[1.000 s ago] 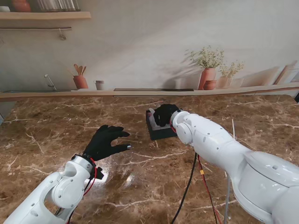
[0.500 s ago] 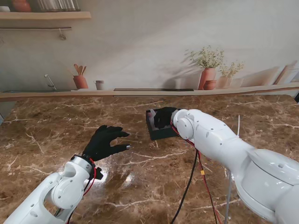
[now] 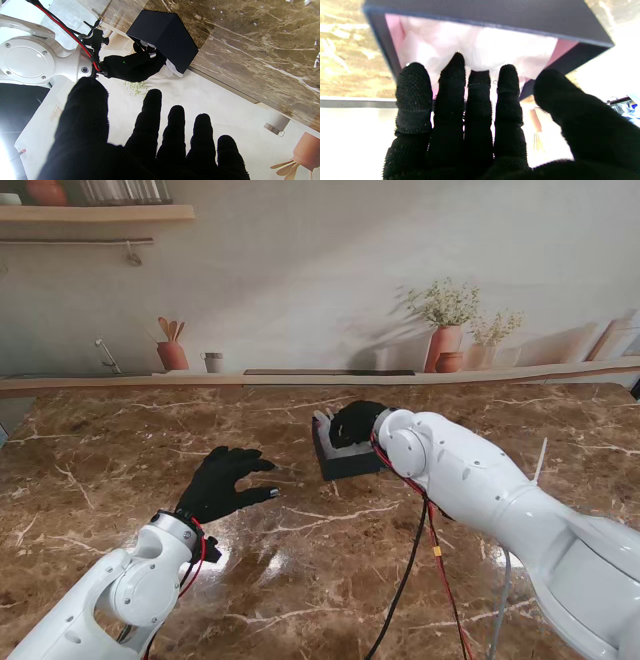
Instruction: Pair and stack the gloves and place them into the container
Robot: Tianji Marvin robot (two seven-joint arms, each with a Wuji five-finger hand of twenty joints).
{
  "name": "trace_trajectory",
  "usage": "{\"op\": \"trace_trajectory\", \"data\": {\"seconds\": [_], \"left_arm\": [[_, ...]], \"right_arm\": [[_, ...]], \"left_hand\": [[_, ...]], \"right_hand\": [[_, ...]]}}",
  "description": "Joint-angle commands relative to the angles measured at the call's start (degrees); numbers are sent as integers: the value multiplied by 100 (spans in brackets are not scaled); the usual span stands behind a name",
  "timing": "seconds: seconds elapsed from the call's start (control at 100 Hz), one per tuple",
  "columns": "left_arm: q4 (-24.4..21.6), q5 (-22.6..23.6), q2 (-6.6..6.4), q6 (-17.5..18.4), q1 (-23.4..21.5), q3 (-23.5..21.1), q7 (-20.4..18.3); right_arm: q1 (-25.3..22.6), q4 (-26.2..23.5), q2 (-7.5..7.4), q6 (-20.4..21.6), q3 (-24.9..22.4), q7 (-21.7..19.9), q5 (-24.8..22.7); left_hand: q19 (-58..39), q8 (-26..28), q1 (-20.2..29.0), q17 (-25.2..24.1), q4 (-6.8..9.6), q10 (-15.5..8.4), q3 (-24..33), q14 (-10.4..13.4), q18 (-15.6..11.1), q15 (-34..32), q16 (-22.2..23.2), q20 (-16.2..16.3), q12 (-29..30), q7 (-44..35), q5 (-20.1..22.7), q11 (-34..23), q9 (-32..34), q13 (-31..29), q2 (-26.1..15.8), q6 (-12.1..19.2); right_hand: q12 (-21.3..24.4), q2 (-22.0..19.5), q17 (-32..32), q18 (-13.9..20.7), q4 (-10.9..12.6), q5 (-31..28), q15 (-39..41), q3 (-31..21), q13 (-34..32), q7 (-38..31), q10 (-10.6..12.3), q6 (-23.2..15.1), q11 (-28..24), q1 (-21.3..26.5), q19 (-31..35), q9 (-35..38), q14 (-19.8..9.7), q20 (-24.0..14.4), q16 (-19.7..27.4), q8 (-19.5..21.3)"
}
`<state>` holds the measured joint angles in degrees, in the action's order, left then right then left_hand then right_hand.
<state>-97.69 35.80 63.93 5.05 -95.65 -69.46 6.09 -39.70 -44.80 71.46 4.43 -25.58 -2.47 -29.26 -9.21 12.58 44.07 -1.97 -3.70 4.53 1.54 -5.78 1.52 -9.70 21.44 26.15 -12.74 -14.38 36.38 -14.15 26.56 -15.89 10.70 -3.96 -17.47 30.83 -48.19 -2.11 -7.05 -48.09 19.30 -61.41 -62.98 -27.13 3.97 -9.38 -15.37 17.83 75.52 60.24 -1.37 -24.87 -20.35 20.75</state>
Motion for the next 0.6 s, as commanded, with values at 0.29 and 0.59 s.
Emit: {"op": "trace_trajectory", "data": {"seconds": [0.29,0.59], "left_arm": [[72,-40,26,-12,116,91,1],[332,-273,87,-24,405,293,115]], "right_arm": [[-682,-980,-412,-251,-1029,41,-403],[-1943,-2181,-609,-282,-2417,618,-853]], "left_hand": [[111,9,69,-67,133,-130,-240,270,-136,163,-56,97,40,17,-1,111,-179,283,-264,34],[-115,-47,-32,1,138,-163,-255,260,-116,150,-52,142,42,121,-169,116,-200,272,-308,-21]], "right_hand": [[-13,-12,164,-49,245,93,69,182,122,194,43,-57,82,-352,-2,-173,55,-115,-150,256],[-20,25,1050,-209,229,274,-162,345,539,371,56,-13,172,-426,-990,-439,49,106,-112,403]]}}
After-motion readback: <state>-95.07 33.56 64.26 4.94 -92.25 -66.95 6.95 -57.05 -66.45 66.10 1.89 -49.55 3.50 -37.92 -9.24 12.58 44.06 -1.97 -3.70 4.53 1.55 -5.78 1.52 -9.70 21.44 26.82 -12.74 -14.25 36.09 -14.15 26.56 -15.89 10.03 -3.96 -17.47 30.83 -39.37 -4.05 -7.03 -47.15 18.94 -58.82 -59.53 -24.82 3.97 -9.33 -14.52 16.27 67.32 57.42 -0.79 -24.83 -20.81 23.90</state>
